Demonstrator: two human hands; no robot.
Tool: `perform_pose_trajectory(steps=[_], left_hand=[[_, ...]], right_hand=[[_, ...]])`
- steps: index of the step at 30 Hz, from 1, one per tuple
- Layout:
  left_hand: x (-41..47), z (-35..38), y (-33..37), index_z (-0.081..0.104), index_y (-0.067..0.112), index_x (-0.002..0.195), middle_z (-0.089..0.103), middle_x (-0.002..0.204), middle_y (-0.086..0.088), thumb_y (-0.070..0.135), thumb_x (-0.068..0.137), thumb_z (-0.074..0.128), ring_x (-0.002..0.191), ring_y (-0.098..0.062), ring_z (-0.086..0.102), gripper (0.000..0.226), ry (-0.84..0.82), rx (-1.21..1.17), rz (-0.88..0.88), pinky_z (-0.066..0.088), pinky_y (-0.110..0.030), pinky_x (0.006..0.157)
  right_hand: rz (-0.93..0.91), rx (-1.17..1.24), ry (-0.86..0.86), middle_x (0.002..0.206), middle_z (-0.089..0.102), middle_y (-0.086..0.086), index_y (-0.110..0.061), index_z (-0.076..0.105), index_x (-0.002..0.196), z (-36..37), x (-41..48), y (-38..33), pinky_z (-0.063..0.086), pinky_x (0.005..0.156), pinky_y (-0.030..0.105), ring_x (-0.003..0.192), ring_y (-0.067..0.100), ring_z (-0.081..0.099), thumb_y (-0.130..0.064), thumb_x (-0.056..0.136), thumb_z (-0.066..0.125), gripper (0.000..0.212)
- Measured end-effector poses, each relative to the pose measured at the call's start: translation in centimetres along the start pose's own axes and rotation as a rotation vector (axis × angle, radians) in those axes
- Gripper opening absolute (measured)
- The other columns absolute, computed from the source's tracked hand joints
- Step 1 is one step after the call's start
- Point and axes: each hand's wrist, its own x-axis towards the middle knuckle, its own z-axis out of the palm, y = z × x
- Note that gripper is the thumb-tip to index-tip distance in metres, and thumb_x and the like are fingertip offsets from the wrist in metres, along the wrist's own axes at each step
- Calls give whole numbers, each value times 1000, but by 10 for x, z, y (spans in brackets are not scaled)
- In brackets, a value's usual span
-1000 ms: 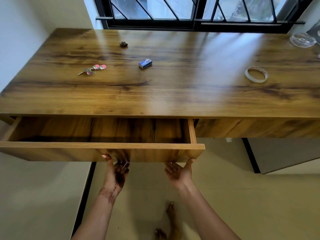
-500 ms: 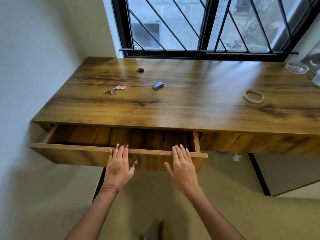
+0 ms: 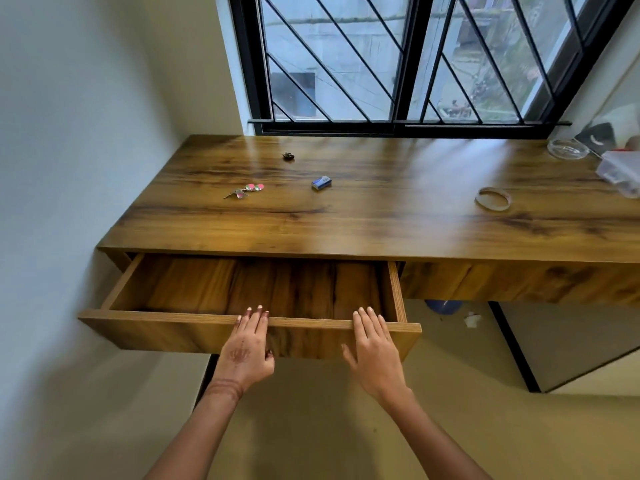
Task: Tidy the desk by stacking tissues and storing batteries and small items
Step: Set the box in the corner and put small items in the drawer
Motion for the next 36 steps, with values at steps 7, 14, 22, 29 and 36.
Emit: perform_pose_trajectory(steps=[7,14,22,29,36], left_hand=[[-46,-5,3,9,11,148,8,158,-6,30,90,48,146,-20,6,73,-32,-6,1,-4,-26,112],[-78,-9,6,11,11,148,10,158,-6,30,90,48,146,-20,8,72,-82,-34,-12,4,-28,117],[-92,-16,7,14,11,148,14,157,-6,32,91,47,145,-20,11,70,-133,-47,-12,8,-30,118],[-76,-27,-4,29,14,143,31,151,-2,44,94,42,141,-16,25,59,-137,-143,-15,19,-31,116],[4,-47,-30,36,17,140,35,149,-1,41,95,40,139,-15,30,51,10,-173,-111,26,-30,112]], right_hand=[[9,29,-59,142,44,12,-3,40,136,-14,-45,-13,13,112,39,137,24,33,-35,85,62,64],[10,98,-141,154,21,6,-9,18,146,-32,-73,-24,-6,112,28,144,19,8,-41,94,44,66],[82,159,-168,153,25,3,-12,22,145,-40,-87,-31,-2,113,28,144,16,12,-45,94,43,64],[198,353,-118,135,50,2,-14,45,132,-59,-56,-38,34,110,36,127,16,43,-41,94,45,47],[177,518,-3,129,55,5,-12,51,125,-62,50,-46,45,99,32,119,16,50,-31,92,52,38]])
